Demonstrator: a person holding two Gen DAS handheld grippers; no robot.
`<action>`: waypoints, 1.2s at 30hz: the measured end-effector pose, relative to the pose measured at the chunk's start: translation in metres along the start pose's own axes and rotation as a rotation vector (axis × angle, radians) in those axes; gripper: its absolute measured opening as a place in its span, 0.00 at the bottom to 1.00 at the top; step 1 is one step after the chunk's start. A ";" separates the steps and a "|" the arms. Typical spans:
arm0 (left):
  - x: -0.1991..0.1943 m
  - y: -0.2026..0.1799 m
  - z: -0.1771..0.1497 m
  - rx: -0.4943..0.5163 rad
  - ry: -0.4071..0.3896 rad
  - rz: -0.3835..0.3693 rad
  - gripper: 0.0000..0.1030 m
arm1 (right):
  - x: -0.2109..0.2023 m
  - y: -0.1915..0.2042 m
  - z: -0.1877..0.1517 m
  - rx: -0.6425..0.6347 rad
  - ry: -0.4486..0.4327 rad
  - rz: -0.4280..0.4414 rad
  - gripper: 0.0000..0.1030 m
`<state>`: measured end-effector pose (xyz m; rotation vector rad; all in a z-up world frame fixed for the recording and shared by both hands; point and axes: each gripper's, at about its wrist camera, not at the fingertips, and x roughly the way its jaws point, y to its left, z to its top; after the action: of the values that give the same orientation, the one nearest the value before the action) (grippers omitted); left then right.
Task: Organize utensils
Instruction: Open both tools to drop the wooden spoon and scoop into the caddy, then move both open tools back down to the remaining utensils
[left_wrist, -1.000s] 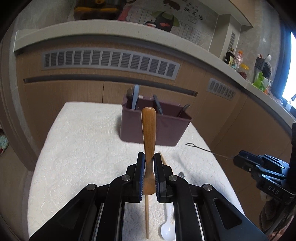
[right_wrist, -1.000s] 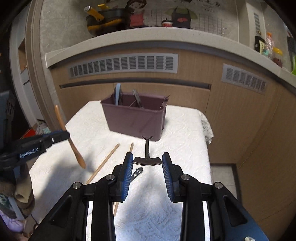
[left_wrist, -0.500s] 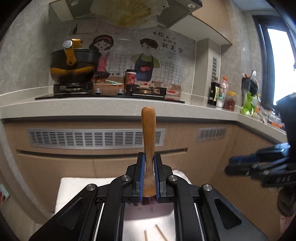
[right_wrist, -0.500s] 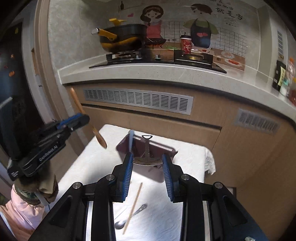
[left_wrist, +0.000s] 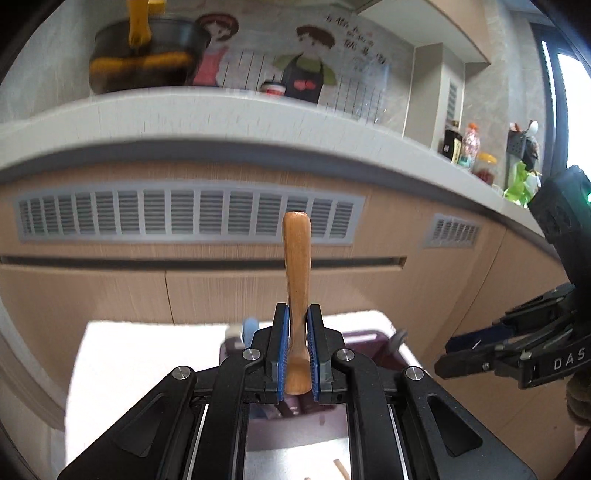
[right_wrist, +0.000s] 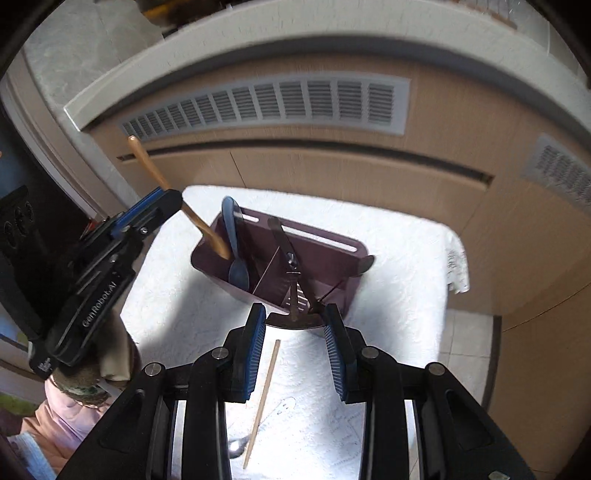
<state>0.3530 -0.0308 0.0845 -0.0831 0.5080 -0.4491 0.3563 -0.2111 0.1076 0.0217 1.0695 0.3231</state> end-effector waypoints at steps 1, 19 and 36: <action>0.006 0.002 -0.005 -0.006 0.014 -0.002 0.10 | 0.005 0.000 0.002 0.003 -0.003 0.000 0.29; 0.033 0.013 -0.038 -0.039 0.103 0.010 0.21 | 0.021 -0.001 -0.009 -0.027 -0.353 -0.127 0.40; -0.060 0.002 -0.104 -0.046 0.214 0.106 0.59 | -0.005 0.006 -0.112 0.042 -0.457 -0.215 0.90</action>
<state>0.2562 0.0004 0.0209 -0.0522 0.7300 -0.3437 0.2562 -0.2220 0.0585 0.0167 0.6174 0.0924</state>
